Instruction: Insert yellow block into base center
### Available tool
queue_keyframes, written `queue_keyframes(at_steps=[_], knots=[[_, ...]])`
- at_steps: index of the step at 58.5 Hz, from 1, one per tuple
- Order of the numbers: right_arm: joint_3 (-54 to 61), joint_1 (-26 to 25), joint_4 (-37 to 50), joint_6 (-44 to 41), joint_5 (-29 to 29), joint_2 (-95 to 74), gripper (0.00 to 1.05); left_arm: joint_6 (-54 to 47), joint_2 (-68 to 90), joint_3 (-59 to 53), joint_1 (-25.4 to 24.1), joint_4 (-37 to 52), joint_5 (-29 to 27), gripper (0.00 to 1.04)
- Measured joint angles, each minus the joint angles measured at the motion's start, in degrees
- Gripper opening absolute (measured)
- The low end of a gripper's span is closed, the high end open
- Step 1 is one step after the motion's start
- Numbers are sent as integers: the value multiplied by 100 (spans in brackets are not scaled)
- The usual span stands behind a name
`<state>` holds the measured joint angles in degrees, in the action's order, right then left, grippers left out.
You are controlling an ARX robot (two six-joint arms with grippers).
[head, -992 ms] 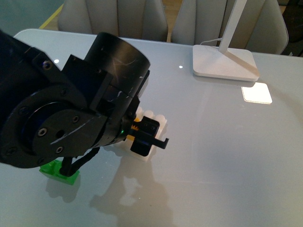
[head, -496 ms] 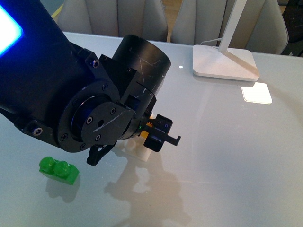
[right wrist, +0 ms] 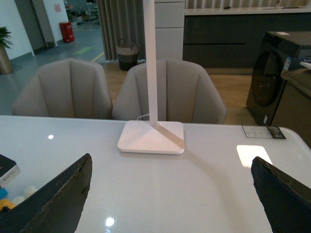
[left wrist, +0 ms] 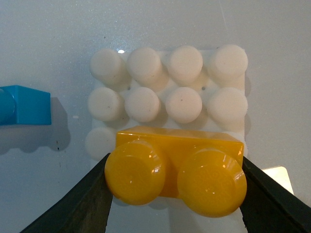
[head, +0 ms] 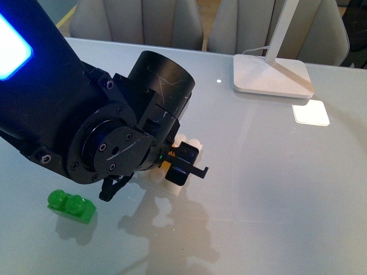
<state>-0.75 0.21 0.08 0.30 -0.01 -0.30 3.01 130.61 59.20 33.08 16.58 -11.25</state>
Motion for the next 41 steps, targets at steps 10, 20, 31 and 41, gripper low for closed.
queue_keyframes(at_steps=[10,20,31,41], knots=[[0,0,0,-2,0,0,96,2,59,96,22,-22,-15,62],[0,0,0,0,0,0,96,2,164,160,33,-59,-44,62],[0,0,0,0,0,0,96,0,190,227,17,-85,-55,62],[0,0,0,0,0,0,96,0,195,238,-28,-87,-55,62]])
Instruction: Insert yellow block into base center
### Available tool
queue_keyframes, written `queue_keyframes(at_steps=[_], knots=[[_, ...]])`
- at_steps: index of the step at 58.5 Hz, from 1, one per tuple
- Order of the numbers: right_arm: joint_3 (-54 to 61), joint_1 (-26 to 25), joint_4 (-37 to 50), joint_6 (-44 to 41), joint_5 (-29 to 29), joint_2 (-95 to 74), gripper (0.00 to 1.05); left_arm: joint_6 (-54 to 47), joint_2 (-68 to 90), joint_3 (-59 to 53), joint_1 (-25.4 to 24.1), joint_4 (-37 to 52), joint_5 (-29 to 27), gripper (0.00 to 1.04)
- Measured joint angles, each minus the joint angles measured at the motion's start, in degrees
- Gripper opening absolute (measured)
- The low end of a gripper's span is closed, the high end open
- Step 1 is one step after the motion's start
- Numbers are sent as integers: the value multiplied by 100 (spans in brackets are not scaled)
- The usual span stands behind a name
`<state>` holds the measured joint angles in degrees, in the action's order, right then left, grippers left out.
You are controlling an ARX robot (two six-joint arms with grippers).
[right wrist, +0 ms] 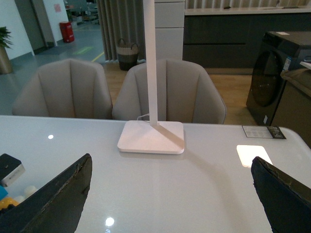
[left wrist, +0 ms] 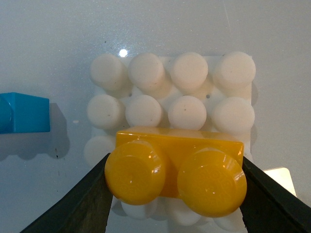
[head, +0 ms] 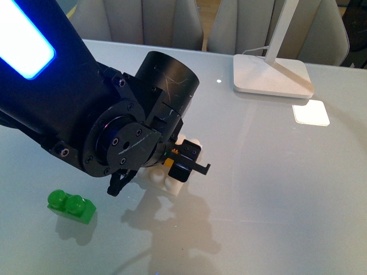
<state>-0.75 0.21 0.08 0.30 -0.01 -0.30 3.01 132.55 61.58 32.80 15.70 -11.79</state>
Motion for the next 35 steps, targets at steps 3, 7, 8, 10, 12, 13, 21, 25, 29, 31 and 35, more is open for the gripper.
queue_keyframes(at_steps=[3,7,8,10,12,13,21,25,29,31,35], knots=[[0,0,0,0,0,0,96,0,0,2,-11,0,2,62],[0,0,0,0,0,0,96,0,2,11,-33,-9,2,62],[0,0,0,0,0,0,96,0,2,13,-39,-9,2,62],[0,0,0,0,0,0,96,-9,11,15,-61,-9,2,62],[0,0,0,0,0,0,96,-20,13,20,-79,-9,0,62],[0,0,0,0,0,0,96,-22,15,22,-87,-9,2,62],[0,0,0,0,0,0,96,-46,20,22,-155,-7,0,62],[0,0,0,0,0,0,96,-61,22,22,-181,-9,0,62],[0,0,0,0,0,0,96,-68,22,22,-203,-9,0,62],[0,0,0,0,0,0,96,-74,22,22,-212,-9,0,62],[0,0,0,0,0,0,96,-90,22,22,-216,-17,0,62]])
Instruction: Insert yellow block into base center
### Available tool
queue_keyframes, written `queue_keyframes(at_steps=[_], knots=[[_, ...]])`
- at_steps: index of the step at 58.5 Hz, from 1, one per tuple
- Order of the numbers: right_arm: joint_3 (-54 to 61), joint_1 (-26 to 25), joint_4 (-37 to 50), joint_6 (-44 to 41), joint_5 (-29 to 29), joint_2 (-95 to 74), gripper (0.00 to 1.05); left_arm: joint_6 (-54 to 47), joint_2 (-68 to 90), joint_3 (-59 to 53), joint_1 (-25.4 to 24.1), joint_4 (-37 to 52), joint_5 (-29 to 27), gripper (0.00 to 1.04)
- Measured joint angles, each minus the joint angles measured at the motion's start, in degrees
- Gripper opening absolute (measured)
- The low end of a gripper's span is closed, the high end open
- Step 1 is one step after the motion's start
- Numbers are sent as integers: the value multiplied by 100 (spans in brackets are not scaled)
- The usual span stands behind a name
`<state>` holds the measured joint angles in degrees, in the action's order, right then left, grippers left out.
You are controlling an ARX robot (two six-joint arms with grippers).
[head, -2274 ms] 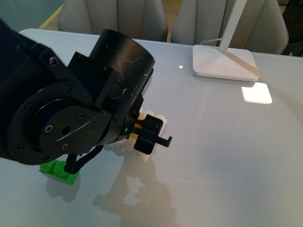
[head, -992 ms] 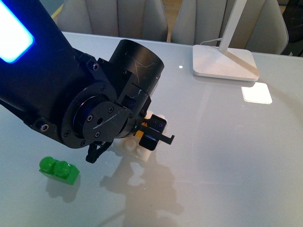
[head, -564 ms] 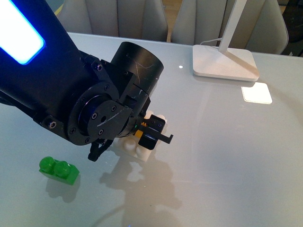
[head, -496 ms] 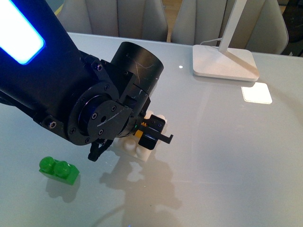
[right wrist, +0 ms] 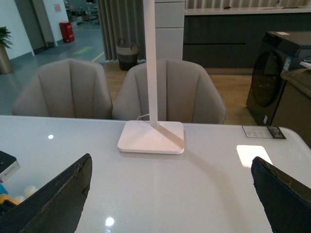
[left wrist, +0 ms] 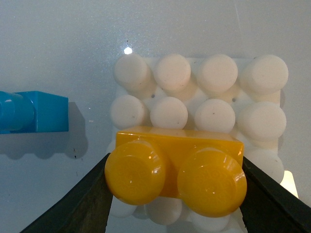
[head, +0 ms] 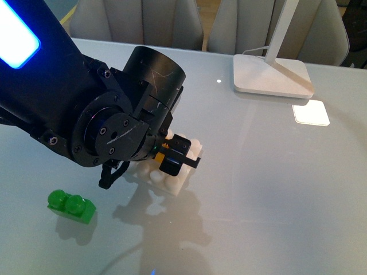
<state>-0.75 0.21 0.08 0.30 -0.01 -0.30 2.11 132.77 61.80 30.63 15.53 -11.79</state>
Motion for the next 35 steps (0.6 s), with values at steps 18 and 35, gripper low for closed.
queue_keyframes(at_steps=[18,35], knots=[[0,0,0,0,0,0,96,-17,0,-2,57,-26,0,62],[0,0,0,0,0,0,96,-52,0,-2,118,-55,0,62]])
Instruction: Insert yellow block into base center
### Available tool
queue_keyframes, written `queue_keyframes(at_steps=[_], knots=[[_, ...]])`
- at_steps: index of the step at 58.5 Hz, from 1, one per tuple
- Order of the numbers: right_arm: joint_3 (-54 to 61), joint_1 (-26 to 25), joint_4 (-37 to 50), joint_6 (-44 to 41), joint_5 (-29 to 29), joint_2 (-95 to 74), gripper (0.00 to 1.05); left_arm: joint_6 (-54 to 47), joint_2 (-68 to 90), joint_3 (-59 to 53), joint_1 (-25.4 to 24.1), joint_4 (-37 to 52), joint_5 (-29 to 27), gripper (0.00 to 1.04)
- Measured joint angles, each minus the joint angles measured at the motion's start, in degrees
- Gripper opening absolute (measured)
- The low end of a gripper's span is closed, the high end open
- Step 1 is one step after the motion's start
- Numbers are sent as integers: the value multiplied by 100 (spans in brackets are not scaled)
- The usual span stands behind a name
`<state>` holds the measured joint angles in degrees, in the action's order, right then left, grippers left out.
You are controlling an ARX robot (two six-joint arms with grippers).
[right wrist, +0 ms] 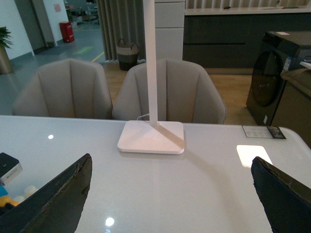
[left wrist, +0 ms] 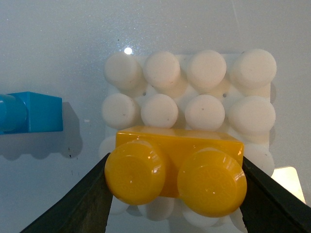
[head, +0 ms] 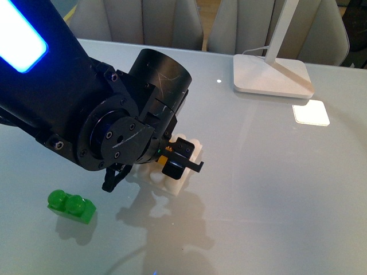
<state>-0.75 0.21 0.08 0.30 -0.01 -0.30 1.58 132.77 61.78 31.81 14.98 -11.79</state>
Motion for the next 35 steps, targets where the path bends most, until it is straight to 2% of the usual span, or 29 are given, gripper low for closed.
queue_keyframes(at_steps=[35], knots=[[0,0,0,0,0,0,96,-232,22,35,-11,-188,0,62]])
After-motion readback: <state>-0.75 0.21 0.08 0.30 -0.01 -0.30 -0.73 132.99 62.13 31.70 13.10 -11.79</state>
